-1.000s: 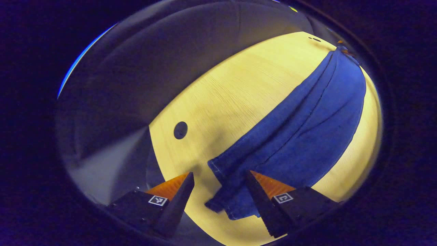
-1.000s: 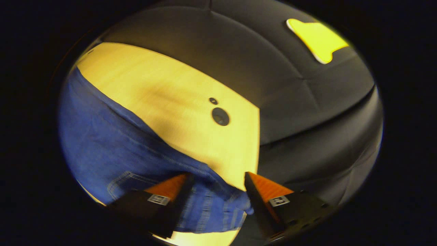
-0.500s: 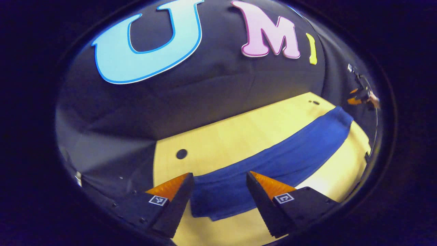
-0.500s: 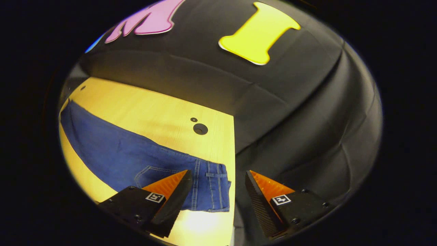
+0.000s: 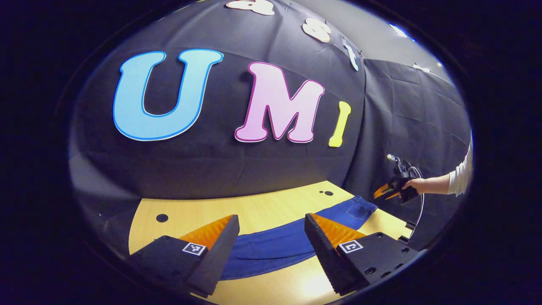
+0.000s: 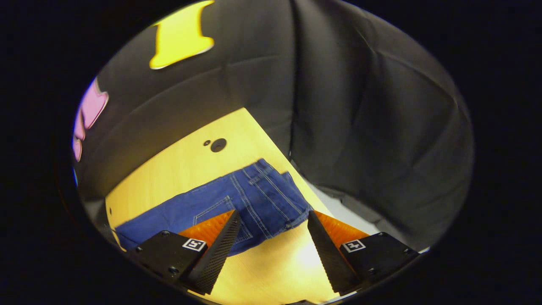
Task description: Grasp the waist and the cuffs of the jeans and fold them to make the two legs overlap; first hold the waist and fold one-third of the jeans toward the cuffs, then hold the cuffs and fold the remaining one-third in the same direction to finish folding.
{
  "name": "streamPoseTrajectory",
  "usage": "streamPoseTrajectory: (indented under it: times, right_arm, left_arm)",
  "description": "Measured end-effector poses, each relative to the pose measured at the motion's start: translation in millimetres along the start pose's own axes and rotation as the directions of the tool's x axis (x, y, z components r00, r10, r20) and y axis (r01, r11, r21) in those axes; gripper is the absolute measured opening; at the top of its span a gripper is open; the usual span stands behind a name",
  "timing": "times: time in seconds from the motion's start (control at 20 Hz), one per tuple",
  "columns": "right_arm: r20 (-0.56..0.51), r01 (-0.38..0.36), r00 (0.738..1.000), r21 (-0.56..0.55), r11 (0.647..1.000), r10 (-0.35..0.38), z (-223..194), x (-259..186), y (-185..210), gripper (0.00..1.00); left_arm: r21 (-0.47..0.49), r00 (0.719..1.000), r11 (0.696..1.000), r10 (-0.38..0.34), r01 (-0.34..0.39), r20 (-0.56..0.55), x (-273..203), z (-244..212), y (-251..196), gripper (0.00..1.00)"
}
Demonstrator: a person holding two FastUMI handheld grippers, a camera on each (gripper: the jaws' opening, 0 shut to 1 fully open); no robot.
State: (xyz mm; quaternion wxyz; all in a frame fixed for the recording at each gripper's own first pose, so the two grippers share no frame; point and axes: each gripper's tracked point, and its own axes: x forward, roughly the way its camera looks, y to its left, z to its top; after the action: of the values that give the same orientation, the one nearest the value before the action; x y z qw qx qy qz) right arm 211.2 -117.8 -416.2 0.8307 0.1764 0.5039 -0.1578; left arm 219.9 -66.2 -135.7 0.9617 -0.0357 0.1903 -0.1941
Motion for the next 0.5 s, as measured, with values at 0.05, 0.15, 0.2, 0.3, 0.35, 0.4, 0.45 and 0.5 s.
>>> streamPoseTrajectory:
  times: [0.05,0.15,0.2,0.3,0.35,0.4,0.45,0.5]
  right_arm:
    - [-0.022,0.004,1.000,0.054,0.999,-0.003,-9,11,-3,0.98]
    - [-0.050,0.006,0.999,0.171,0.985,0.003,-21,35,-9,0.98]
    - [-0.057,0.002,0.998,0.230,0.973,0.012,-20,42,-13,0.98]
    - [-0.062,0.008,0.998,0.319,0.948,0.012,-15,55,-17,0.98]
    - [-0.064,0.017,0.998,0.330,0.944,0.004,-13,63,-22,0.98]
    - [-0.084,0.026,0.997,0.331,0.943,0.002,-19,70,-24,0.98]
    - [-0.026,0.021,1.000,0.330,0.944,-0.013,-8,71,-27,0.98]
    - [-0.025,0.013,1.000,0.329,0.944,-0.005,-11,74,-29,0.92]
  left_arm:
    - [-0.016,1.000,1.000,0.005,-0.005,-0.012,0,-4,2,0.98]
    - [-0.029,0.999,0.999,0.033,-0.034,-0.038,1,-13,1,0.96]
    - [-0.031,0.998,0.998,0.043,-0.045,-0.055,0,-18,2,0.96]
    - [-0.032,0.993,0.997,0.071,-0.075,-0.097,1,-30,11,0.97]
    - [-0.036,0.990,0.996,0.083,-0.087,-0.112,6,-33,12,0.96]
    - [-0.043,0.988,0.995,0.089,-0.095,-0.124,11,-36,11,0.97]
    - [-0.050,0.987,0.994,0.094,-0.102,-0.131,15,-38,9,0.97]
    - [-0.056,0.985,0.993,0.097,-0.106,-0.140,18,-40,7,0.97]
